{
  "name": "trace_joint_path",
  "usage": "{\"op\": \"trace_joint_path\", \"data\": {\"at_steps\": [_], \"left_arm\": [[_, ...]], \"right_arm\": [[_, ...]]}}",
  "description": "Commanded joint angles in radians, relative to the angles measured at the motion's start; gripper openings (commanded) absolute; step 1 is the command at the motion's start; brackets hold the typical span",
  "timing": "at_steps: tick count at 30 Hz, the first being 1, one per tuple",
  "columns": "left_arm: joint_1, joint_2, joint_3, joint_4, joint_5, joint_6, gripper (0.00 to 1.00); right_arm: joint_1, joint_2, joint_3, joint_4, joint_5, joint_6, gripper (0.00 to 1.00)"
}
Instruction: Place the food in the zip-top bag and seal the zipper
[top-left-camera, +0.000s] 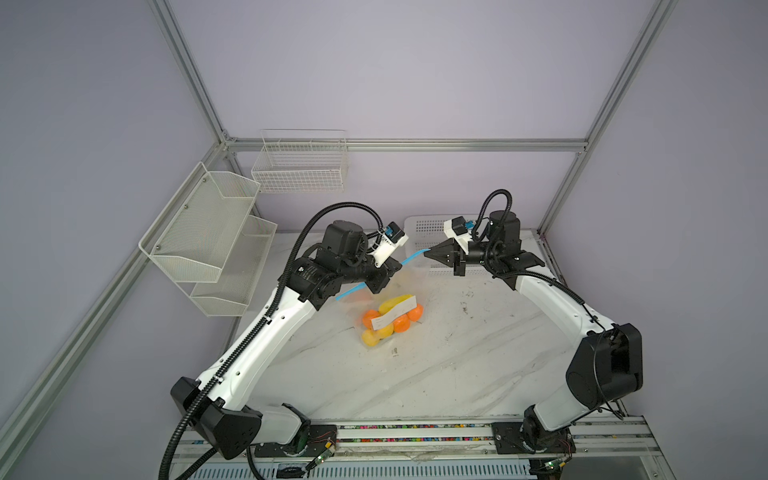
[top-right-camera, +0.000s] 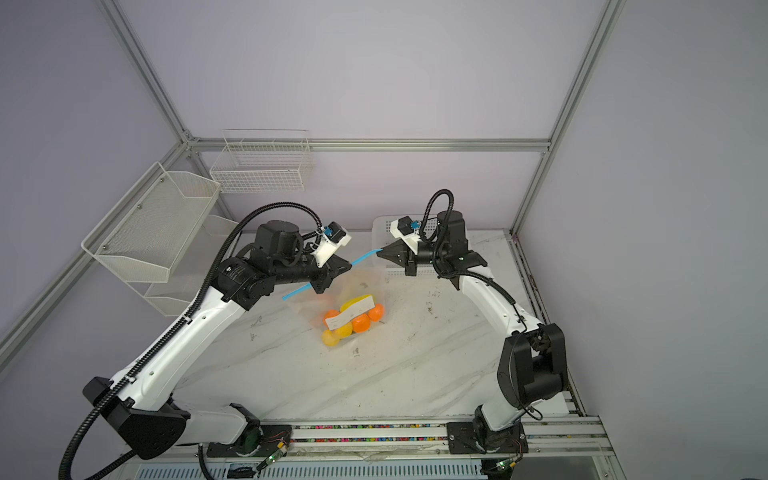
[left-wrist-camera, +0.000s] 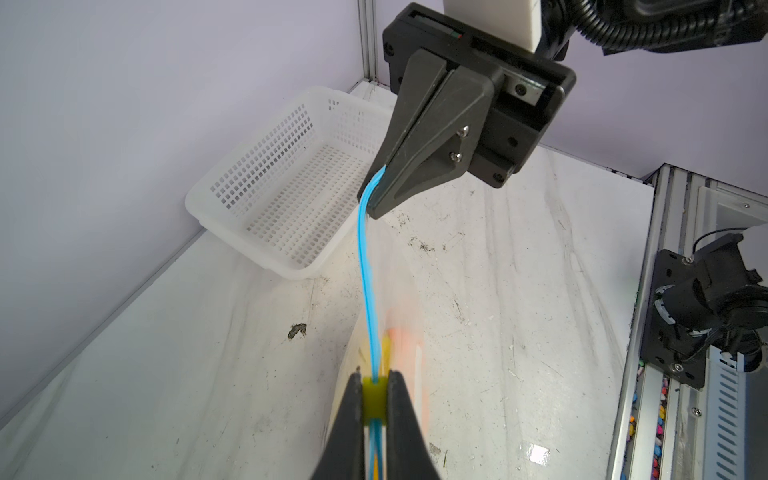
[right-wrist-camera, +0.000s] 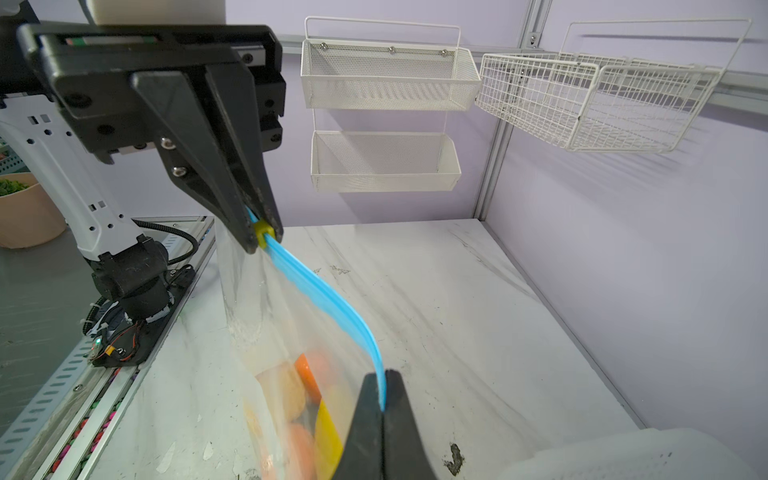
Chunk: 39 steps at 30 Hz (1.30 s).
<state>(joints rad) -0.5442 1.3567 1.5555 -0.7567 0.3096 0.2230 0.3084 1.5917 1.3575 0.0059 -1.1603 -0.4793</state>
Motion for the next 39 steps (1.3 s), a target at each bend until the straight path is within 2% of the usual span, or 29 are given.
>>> {"op": "trace_joint_path", "data": {"at_steps": [1,39], "left_arm": [[0.006,-0.069,-0.034,-0.005,-0.01,-0.011,0.0],[0.006,-0.158,-0.088,-0.084,-0.066,-0.036,0.0]], "right_arm": [[-0.025,0.004,0.012,-0.026,0.048,-0.012,0.0],[-0.031,0.02,0.023,-0.043,0.077,-0.018,0.0]]}}
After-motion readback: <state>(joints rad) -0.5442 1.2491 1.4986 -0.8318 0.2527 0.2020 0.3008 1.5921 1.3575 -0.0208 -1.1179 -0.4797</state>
